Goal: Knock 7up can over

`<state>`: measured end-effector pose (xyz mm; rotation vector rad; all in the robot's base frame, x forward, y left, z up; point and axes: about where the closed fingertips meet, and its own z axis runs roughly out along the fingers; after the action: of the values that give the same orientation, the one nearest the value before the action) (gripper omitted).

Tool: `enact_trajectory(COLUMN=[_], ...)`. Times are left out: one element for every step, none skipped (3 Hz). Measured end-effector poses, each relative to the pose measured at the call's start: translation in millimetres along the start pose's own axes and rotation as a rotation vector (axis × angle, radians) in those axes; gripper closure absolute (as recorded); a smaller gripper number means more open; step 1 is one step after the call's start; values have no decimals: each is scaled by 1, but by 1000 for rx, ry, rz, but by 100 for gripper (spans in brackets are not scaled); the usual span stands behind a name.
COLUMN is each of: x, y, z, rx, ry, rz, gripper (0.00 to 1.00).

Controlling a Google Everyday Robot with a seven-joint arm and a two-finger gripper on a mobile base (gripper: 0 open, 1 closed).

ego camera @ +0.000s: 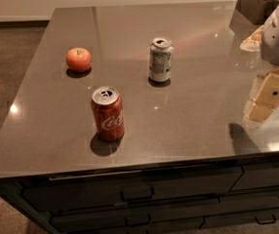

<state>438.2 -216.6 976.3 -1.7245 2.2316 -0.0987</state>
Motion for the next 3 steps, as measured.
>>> enact_trajectory(x=[-5, -31, -52], y=[-5, -32, -54], z=[1, 17, 31], rx=[-6, -21, -31], ry=[-15, -90, -130], rz=[-5, -1, 12], gripper=[0, 0, 0])
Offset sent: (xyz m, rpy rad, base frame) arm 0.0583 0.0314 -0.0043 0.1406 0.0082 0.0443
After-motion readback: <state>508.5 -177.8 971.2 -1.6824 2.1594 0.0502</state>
